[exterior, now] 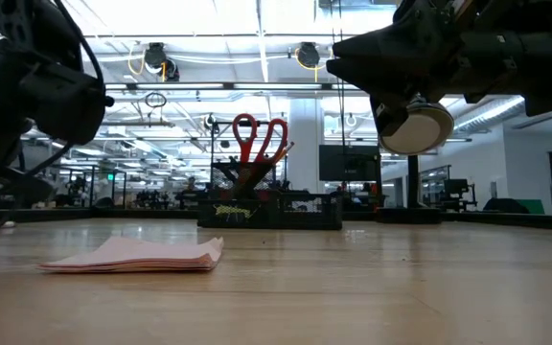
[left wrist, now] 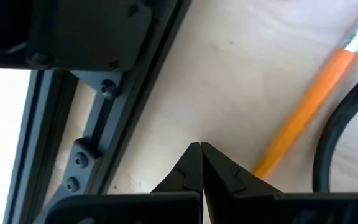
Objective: Pick and place office supplies into organizer
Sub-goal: Put the orange pencil into the black desk organizer
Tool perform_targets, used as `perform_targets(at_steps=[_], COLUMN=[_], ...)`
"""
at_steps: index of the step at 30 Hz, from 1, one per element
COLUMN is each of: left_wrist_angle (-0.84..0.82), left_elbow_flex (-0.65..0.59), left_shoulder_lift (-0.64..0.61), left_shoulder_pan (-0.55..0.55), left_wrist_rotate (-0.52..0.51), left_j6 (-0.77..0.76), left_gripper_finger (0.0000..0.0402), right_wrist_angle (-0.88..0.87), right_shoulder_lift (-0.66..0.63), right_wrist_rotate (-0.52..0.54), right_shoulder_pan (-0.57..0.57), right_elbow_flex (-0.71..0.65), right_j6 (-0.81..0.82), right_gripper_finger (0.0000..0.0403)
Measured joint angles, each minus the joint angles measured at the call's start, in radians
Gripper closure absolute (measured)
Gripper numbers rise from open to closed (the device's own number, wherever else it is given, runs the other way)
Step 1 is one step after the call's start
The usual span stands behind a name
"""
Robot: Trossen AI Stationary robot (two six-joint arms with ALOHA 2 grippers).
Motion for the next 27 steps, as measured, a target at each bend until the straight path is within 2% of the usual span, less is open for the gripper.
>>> perform_targets(at_steps=[10,15,22,27], left_wrist_angle=[0.041,0.092,0.058,0.036], left_elbow_flex=[0.020,0.063,0.097,0.128], left_shoulder_lift=[-0.003,-0.022,-0.020,-0.020], left_shoulder_pan=[0.033,0.034,0.045,0.046], left_wrist_rotate=[-0.109,-0.266,-0.274,-0.340], left_j6=[0.073,0.168,0.150,0.207], left_gripper_finger=[0.0401,0.0401,0.0401,0.0401], right_wrist_angle=[0.000,0.000,0.000,0.000], right_shoulder_lift=[0.000,0.000,0.000,0.000], right_wrist_rotate=[0.000,0.000,0.000,0.000], right_shoulder_pan=[0.000,0.000,0.000,0.000], right_elbow_flex=[0.000,0.000,0.000,0.000], right_j6=[0.000,0.000,0.000,0.000], right_gripper_finger=[0.0330,0.0330,0.0330,0.0330])
